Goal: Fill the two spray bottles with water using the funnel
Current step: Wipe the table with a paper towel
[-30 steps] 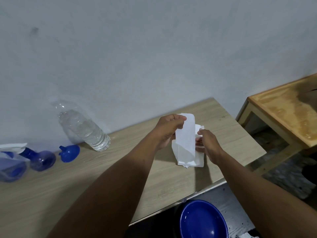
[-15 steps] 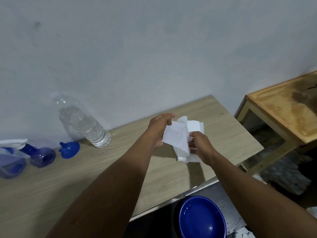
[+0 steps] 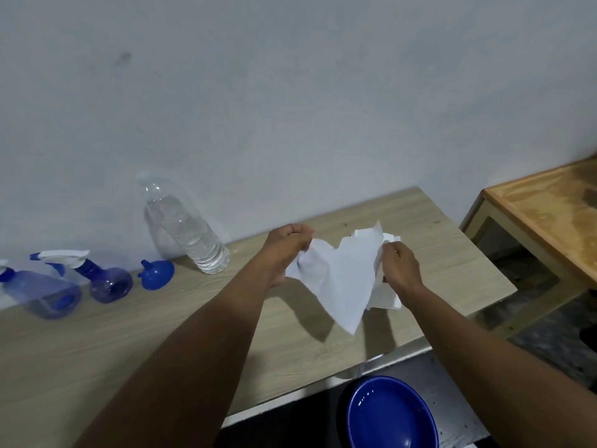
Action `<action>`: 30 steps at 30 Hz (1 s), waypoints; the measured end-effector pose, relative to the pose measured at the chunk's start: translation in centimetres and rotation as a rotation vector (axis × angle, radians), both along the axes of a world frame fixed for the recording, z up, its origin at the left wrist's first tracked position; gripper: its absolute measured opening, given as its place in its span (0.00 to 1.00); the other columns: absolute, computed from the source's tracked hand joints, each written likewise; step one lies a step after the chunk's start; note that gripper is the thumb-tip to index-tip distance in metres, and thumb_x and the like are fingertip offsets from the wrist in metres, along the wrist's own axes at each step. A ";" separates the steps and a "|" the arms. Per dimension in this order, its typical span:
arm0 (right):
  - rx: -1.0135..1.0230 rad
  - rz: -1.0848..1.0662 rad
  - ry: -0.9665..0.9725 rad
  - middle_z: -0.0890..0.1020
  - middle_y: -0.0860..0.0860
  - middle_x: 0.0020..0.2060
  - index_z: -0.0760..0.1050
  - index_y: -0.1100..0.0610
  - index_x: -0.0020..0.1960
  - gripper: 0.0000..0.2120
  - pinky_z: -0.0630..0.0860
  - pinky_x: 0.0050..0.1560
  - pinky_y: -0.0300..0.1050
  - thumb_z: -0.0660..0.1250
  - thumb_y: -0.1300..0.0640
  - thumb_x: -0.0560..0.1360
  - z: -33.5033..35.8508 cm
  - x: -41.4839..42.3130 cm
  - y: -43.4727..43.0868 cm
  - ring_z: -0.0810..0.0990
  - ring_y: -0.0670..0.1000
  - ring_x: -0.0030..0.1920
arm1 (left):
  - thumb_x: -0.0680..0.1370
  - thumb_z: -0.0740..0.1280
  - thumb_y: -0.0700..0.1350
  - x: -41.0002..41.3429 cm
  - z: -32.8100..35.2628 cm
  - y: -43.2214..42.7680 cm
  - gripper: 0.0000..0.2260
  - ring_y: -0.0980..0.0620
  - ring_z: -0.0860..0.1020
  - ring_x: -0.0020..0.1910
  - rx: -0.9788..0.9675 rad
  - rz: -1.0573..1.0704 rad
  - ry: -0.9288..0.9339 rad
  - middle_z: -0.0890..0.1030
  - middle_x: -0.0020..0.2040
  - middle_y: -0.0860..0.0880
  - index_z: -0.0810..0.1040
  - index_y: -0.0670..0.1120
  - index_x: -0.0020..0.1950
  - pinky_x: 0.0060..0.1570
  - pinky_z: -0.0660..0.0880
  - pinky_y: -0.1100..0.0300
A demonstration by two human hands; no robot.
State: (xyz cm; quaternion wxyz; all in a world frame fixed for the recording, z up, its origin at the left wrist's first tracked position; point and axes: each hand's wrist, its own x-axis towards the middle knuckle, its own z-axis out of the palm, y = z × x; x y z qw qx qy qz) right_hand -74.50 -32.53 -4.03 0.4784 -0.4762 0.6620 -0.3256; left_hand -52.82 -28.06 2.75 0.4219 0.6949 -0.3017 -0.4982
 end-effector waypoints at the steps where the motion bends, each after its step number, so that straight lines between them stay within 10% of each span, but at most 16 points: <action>1: -0.083 -0.010 0.066 0.80 0.53 0.49 0.75 0.56 0.53 0.14 0.74 0.48 0.50 0.54 0.50 0.81 0.4 0.4 0.1 0.78 0.57 0.51 | 0.70 0.63 0.35 0.9 -0.2 0.7 0.16 0.50 0.78 0.46 -0.003 -0.013 -0.033 0.81 0.45 0.49 0.84 0.49 0.51 0.50 0.78 0.56; 5: -0.036 0.197 0.047 0.80 0.51 0.55 0.74 0.52 0.59 0.13 0.71 0.55 0.48 0.60 0.47 0.79 2.0 3.8 0.6 0.77 0.53 0.55 | 0.69 0.65 0.33 4.5 0.0 3.6 0.17 0.50 0.77 0.37 0.011 -0.066 -0.002 0.80 0.37 0.47 0.83 0.47 0.53 0.40 0.75 0.59; 9: -0.105 0.400 0.512 0.76 0.51 0.64 0.71 0.47 0.66 0.23 0.65 0.67 0.58 0.64 0.41 0.74 2.0 9.1 2.2 0.70 0.57 0.69 | 0.67 0.64 0.34 8.4 0.6 6.1 0.20 0.47 0.76 0.35 0.019 -0.062 0.080 0.78 0.37 0.44 0.83 0.47 0.55 0.39 0.75 0.56; 14: 0.101 0.331 0.506 0.80 0.57 0.60 0.74 0.55 0.63 0.34 0.73 0.63 0.62 0.61 0.37 0.62 -0.5 10.3 2.6 0.76 0.64 0.61 | 0.70 0.64 0.32 13.8 0.8 9.8 0.18 0.47 0.79 0.37 0.042 -0.026 0.062 0.80 0.43 0.42 0.83 0.49 0.54 0.41 0.78 0.55; 21: -0.088 0.205 0.780 0.79 0.54 0.60 0.72 0.51 0.65 0.21 0.62 0.66 0.62 0.63 0.45 0.75 1.8 13.2 6.5 0.74 0.61 0.64 | 0.72 0.64 0.30 17.2 0.4 13.0 0.19 0.45 0.79 0.39 0.043 -0.059 0.173 0.80 0.49 0.39 0.82 0.47 0.57 0.47 0.79 0.51; 30: 0.139 0.559 0.001 0.82 0.53 0.55 0.76 0.58 0.61 0.12 0.68 0.45 0.41 0.66 0.56 0.78 4.5 24.9 14.5 0.77 0.46 0.50 | 0.72 0.66 0.30 23.0 0.6 16.8 0.19 0.50 0.75 0.44 0.029 -0.151 0.233 0.79 0.47 0.44 0.83 0.48 0.57 0.44 0.76 0.59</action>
